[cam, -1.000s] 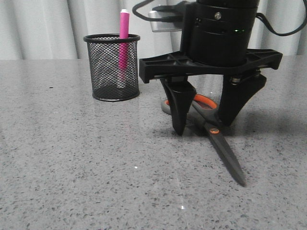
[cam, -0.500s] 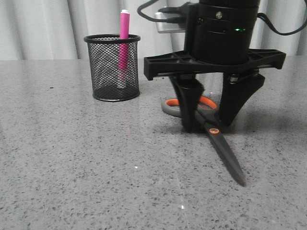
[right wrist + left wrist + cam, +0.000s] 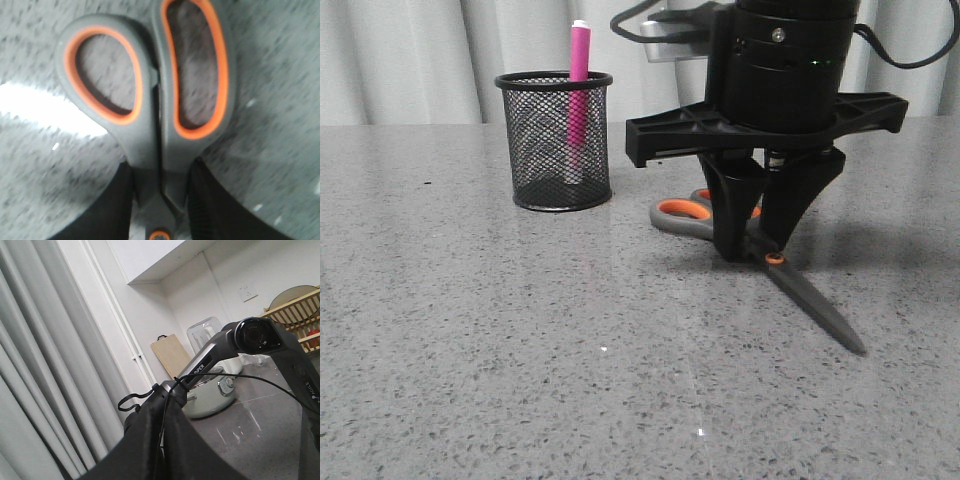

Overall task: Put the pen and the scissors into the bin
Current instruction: 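Close the right gripper on the scissors handles, then lift the scissors with the right gripper toward the mesh cup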

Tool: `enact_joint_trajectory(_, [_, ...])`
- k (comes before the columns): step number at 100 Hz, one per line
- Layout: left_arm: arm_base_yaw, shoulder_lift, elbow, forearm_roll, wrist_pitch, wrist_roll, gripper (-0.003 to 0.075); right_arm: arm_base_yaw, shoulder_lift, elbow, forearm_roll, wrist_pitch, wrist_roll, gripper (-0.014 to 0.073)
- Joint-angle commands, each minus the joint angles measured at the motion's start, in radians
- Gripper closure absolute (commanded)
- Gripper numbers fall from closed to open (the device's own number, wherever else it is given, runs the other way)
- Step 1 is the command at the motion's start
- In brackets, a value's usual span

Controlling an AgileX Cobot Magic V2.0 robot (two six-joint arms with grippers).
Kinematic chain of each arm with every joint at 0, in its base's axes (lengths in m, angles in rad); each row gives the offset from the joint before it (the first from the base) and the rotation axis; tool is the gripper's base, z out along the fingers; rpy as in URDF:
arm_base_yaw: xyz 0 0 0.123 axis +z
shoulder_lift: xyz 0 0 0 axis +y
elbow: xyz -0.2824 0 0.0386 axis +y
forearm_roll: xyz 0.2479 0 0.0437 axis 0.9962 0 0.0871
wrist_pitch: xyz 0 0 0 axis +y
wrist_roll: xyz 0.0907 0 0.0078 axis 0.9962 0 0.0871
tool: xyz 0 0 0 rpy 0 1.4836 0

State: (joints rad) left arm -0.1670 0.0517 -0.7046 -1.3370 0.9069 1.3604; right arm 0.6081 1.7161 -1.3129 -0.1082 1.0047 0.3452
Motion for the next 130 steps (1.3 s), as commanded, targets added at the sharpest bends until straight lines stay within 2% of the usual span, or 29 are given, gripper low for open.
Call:
enact_joint_trajectory(1, [-0.009, 0.021, -0.021, -0.057, -0.038, -0.009, 0.0701, -0.009, -0.048, -0.004, -0.082, -0.041, -0.011, 0.0670])
enact_joint_trajectory(24, [-0.009, 0.021, -0.021, -0.057, -0.065, -0.013, 0.0701, -0.009, -0.209, -0.004, -0.128, -0.130, -0.011, 0.0670])
enact_joint_trajectory(36, [-0.009, 0.021, -0.021, -0.057, -0.103, -0.013, 0.0701, -0.009, -0.315, -0.004, -0.155, -0.222, -0.011, 0.0670])
enact_joint_trajectory(48, [-0.009, 0.021, -0.021, -0.057, -0.145, -0.013, 0.0701, -0.009, -0.406, -0.004, -0.164, -0.391, -0.011, 0.0670])
enact_joint_trajectory(66, [-0.009, 0.022, -0.021, -0.057, -0.185, -0.013, 0.0701, -0.009, -0.439, 0.005, -0.166, -0.779, -0.011, 0.0670])
enact_joint_trajectory(79, [-0.009, 0.022, -0.021, -0.057, -0.183, -0.013, 0.0701, -0.009, -0.403, 0.054, -0.208, -1.135, -0.011, 0.0670])
enact_joint_trajectory(87, [-0.009, 0.022, -0.021, -0.057, -0.183, -0.013, 0.0701, -0.009, -0.360, 0.082, -0.208, -1.295, -0.011, 0.0670])
enact_joint_trajectory(104, [-0.009, 0.022, -0.021, -0.057, -0.183, -0.013, 0.0701, -0.015, -0.234, 0.091, -0.208, -1.472, -0.011, 0.0670])
enact_joint_trajectory(119, [-0.009, 0.022, -0.021, -0.057, -0.183, -0.013, 0.0701, -0.037, -0.098, 0.091, -0.208, -1.689, -0.011, 0.0670])
enact_joint_trajectory(130, [-0.009, 0.022, -0.021, -0.057, -0.182, -0.013, 0.0701, -0.058, -0.023, 0.091, -0.208, -1.763, -0.013, 0.0670])
